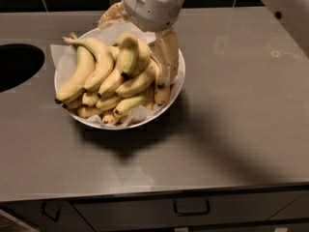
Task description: Pick banana from white bowl
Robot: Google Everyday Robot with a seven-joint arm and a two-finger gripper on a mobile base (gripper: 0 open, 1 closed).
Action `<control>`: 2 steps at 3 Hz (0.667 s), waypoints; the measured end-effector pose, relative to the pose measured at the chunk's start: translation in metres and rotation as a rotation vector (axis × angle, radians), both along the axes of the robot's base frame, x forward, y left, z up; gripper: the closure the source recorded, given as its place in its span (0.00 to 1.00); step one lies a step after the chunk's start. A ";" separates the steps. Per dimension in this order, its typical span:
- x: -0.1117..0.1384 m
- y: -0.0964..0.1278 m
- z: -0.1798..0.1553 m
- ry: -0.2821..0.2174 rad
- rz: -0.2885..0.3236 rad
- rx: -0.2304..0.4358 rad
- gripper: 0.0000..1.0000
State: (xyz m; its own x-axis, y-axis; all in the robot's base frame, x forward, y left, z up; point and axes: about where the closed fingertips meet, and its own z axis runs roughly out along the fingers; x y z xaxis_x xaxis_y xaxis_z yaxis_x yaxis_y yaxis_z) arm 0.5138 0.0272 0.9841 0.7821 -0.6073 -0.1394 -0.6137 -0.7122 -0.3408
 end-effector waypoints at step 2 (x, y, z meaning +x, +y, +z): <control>0.009 0.013 -0.006 0.030 0.027 -0.053 0.10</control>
Offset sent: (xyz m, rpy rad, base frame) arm -0.0016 0.0025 -0.0147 -0.1410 0.1146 0.0477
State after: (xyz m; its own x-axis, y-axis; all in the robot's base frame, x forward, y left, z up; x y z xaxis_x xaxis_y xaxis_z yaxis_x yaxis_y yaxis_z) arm 0.5224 0.0401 0.9776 0.7941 -0.5935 -0.1311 -0.6037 -0.7450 -0.2839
